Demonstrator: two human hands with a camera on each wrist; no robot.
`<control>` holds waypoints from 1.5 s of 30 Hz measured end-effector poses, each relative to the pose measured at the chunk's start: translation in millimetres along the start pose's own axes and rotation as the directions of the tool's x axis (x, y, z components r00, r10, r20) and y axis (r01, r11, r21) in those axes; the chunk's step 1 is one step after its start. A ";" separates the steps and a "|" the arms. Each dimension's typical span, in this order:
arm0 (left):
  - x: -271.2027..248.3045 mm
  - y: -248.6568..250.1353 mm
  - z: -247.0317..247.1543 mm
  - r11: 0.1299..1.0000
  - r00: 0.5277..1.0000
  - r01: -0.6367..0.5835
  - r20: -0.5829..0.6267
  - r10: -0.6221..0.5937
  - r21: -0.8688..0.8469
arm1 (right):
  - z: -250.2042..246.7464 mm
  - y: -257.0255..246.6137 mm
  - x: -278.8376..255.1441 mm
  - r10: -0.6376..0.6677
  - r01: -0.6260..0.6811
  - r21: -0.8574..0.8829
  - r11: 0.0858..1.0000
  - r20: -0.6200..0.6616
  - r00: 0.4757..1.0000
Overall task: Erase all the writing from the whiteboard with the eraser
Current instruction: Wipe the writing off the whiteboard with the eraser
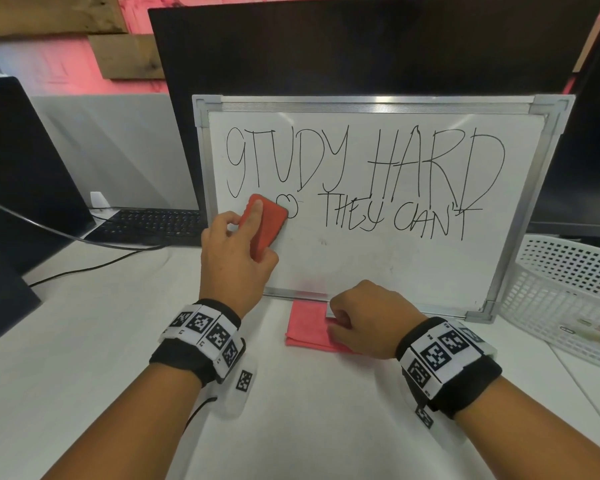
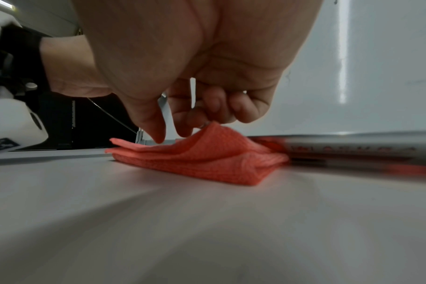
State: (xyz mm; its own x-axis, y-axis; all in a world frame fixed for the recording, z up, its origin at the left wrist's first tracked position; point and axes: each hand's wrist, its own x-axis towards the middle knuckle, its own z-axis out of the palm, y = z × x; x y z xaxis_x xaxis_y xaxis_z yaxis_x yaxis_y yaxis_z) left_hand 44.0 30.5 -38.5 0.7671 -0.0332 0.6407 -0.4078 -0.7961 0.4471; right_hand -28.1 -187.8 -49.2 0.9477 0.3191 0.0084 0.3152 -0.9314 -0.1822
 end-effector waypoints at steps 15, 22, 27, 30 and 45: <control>2.8 -8.3 -4.9 0.999 0.999 -0.047 0.020 0.047 -0.002 | -0.1 0.0 -0.6 0.016 -0.016 0.021 1.000 0.000 1.000; 5.9 -6.5 -3.7 0.999 1.000 -0.018 -0.001 0.018 -0.029 | -2.2 -1.1 -1.4 0.020 -0.020 0.015 1.000 0.005 1.000; 8.3 -2.1 -5.4 1.000 1.000 -0.018 0.005 0.018 -0.019 | -2.3 -1.4 -0.8 0.014 -0.014 0.008 1.000 -0.001 1.000; 3.2 -0.4 -5.8 0.995 0.994 -0.098 0.042 0.097 0.025 | -2.5 -1.3 -0.9 0.013 -0.013 0.011 1.000 -0.002 1.000; 2.1 1.8 -5.5 0.986 0.982 -0.163 0.103 0.159 0.029 | 0.6 1.1 1.2 0.004 -0.004 0.033 0.999 -0.008 1.000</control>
State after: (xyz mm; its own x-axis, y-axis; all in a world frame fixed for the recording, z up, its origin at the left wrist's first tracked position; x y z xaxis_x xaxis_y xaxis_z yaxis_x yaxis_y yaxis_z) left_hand 42.1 32.3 -32.9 0.7390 -0.2216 0.6362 -0.5130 -0.7972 0.3183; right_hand -26.7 -188.3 -50.0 0.9493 0.3140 0.0151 0.3098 -0.9264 -0.2141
